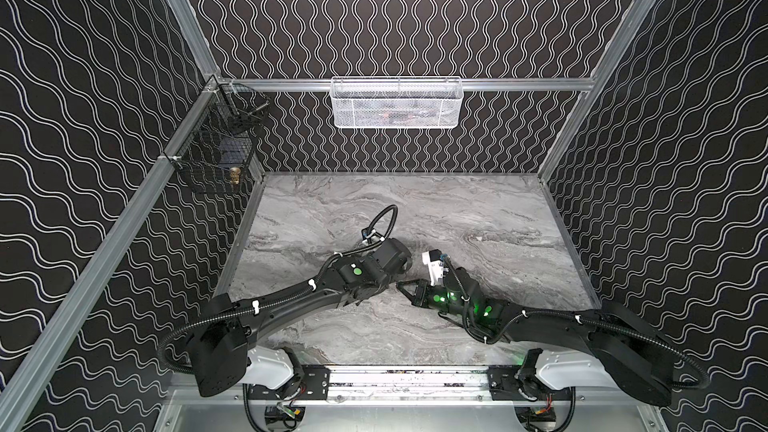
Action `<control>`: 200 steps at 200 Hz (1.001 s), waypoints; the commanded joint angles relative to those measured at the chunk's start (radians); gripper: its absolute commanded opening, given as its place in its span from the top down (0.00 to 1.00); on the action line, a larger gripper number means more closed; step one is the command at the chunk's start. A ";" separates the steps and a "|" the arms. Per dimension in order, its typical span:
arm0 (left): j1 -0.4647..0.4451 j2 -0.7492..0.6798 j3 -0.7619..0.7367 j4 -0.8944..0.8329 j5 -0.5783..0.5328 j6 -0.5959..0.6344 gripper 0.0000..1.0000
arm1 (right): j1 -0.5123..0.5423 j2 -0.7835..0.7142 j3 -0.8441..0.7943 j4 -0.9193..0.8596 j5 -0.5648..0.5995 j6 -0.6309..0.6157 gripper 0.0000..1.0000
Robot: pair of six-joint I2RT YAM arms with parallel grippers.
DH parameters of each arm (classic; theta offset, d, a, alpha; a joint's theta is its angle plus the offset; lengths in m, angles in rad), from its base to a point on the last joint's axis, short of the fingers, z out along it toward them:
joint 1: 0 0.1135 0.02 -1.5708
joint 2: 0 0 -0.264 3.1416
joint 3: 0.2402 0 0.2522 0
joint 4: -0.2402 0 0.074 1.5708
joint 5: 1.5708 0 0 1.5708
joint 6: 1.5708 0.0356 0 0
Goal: Unlock with the key
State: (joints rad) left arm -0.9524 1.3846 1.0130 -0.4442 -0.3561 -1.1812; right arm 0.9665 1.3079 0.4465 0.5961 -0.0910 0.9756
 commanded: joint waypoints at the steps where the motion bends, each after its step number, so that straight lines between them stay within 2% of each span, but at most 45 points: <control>1: -0.002 -0.001 0.002 0.023 -0.018 -0.005 0.86 | 0.000 -0.007 -0.009 0.039 0.010 0.007 1.00; 141: -0.005 0.004 -0.002 0.055 0.004 0.003 0.88 | -0.022 -0.022 0.004 0.051 -0.013 -0.028 1.00; 163: -0.005 -0.002 -0.006 0.058 -0.002 0.002 0.89 | -0.018 -0.033 0.031 -0.008 -0.036 -0.055 1.00; 200: -0.006 -0.011 -0.001 0.055 -0.011 0.003 0.89 | -0.018 -0.027 -0.006 0.027 -0.043 -0.028 1.00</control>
State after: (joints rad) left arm -0.9573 1.3827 1.0058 -0.4103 -0.3401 -1.1782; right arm 0.9474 1.2751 0.4496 0.5900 -0.1192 0.9340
